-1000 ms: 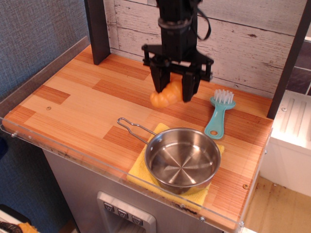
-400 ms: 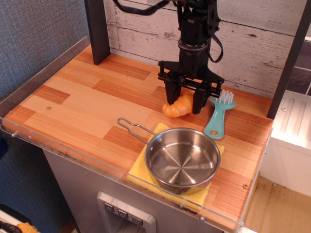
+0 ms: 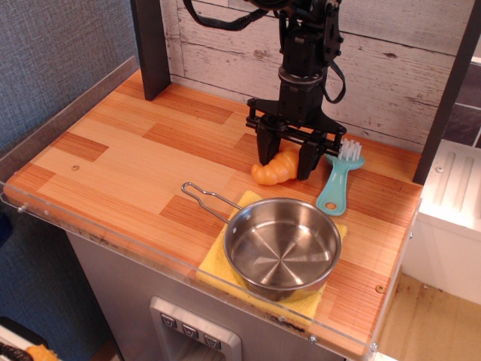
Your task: Put the crescent roll directly left of the blue brush.
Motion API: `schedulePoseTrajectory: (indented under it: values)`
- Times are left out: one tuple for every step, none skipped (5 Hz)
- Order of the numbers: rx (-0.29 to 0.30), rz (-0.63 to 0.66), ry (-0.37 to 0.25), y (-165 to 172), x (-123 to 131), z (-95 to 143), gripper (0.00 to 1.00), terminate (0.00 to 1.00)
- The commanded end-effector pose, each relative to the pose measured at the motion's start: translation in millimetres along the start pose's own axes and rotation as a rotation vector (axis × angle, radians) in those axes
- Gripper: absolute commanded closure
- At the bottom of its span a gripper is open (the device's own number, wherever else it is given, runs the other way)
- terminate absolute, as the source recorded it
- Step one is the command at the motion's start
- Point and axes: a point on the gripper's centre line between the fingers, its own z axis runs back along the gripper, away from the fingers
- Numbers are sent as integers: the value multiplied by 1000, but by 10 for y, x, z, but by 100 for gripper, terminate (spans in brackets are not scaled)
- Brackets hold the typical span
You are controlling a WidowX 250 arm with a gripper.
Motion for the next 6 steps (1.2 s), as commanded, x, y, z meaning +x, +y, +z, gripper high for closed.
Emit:
schedulePoseTrajectory:
  values:
    - [-29,-11,-77,6,-53,367,0,0]
    - [-51,-4,-129,145,-248,712,0,0]
    - [-54,31,-113,336,-486,865,0,0]
    - [-6,63,-78,522,-625,858,0,0]
    - [-5,46,-69,584,-659,847,0,0]
    - [6,5,-55,616,-679,882,0,0]
